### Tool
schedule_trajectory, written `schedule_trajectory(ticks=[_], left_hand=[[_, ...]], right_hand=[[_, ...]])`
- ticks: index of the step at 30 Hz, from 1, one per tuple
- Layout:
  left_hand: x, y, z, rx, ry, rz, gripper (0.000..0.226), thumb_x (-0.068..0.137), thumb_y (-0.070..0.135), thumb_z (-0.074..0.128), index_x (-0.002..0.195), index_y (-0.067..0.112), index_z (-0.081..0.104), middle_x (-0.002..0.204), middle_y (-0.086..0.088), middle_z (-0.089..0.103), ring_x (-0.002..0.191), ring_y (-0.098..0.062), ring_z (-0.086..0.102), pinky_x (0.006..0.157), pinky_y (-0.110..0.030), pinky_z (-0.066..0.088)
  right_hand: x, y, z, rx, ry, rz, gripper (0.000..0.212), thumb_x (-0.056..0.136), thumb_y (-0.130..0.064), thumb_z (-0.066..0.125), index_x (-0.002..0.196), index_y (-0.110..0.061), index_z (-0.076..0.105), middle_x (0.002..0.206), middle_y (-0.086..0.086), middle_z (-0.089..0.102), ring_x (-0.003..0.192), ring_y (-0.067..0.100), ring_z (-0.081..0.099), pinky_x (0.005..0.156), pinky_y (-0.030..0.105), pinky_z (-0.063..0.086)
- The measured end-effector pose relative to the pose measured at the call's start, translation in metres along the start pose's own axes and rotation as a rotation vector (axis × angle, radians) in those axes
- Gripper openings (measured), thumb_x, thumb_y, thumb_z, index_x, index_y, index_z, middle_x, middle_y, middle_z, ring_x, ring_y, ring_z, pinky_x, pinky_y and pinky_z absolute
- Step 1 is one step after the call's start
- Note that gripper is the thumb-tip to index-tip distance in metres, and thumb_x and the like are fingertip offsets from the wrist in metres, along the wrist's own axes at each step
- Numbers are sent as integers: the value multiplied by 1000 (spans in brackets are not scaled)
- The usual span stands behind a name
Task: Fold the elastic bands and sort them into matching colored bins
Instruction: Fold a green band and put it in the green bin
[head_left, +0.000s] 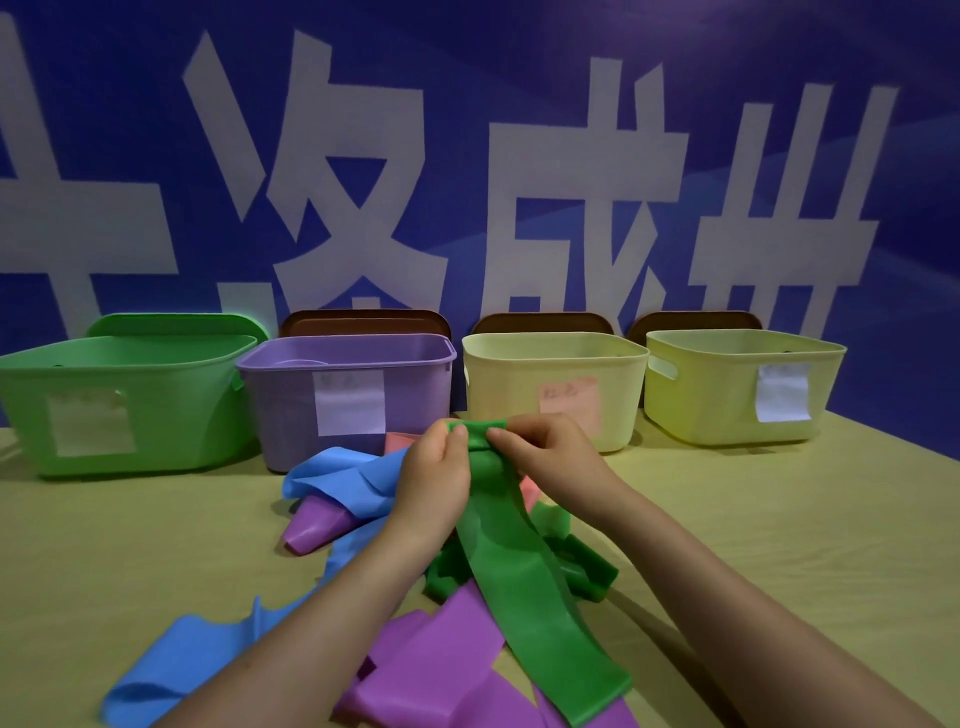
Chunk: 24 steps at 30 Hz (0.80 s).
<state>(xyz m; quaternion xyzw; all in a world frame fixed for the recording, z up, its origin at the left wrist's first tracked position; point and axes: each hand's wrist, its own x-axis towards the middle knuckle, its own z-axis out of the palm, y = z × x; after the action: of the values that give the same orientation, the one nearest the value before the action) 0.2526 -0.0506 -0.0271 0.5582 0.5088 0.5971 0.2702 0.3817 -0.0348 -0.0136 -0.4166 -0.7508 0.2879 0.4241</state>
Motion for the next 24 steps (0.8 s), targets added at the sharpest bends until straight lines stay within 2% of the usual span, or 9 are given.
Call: schedule_trajectory(ticks=[2,5,7,9,12,14,16,20,24], left_hand=[[-2,1,0,37,-27,23,20,100,16,43,98,7,61,78,3,55,84,-19,57,83,-36,46],[-1,-3,-1,42,-62,60,13,97,17,52,98,11,63,88,-4,66,89,-20,62,84,-38,50],[1,-5,-3,52,-60,85,10,95,14,54,94,15,63,86,-1,67,89,-20,63,79,-33,51],[4,-6,-5,2,-62,96,17,95,10,54,85,22,61,81,2,66,85,-22,63,75,-31,50],[6,-6,-8,-8,-75,109,21,94,9,54,84,25,62,82,-1,67,87,-25,65,79,-39,52],[6,-7,-8,-5,-79,112,21,94,9,55,86,26,63,82,2,68,88,-23,65,80,-37,52],[5,-8,-8,4,-87,94,22,94,9,54,84,26,64,82,3,68,87,-22,66,80,-35,52],[6,-12,-4,-30,-88,-14,20,95,10,53,82,18,65,81,-7,69,83,-26,65,78,-35,51],[7,-12,-2,-228,-108,-131,19,95,10,54,82,13,68,74,-7,70,72,-22,66,69,-30,52]], right_hand=[[3,6,0,-71,63,-6,29,96,-25,56,80,-6,71,69,10,66,64,8,57,66,34,50],[3,9,0,-89,110,-18,28,95,-25,57,79,-8,72,69,8,67,65,9,57,65,34,50],[3,8,0,-75,114,-33,27,95,-23,57,73,-14,71,63,-2,66,62,3,56,61,31,48],[2,5,2,-32,106,-44,26,94,-20,58,72,-22,69,60,-12,64,60,-3,56,58,21,45],[5,6,4,45,130,-31,14,93,-17,60,95,-16,73,84,-1,72,81,9,67,76,29,56],[5,7,3,65,128,-37,16,92,-14,61,102,-21,72,90,-2,72,87,10,68,83,28,56],[4,8,2,49,113,-40,18,91,-13,62,102,-22,72,92,-5,72,88,7,67,84,27,56],[3,11,1,-34,125,-111,18,89,-10,64,102,-15,75,96,-5,73,90,0,66,87,20,53],[3,12,1,-87,179,-195,19,87,-8,66,103,-13,75,98,-1,73,91,-1,64,88,16,50]])
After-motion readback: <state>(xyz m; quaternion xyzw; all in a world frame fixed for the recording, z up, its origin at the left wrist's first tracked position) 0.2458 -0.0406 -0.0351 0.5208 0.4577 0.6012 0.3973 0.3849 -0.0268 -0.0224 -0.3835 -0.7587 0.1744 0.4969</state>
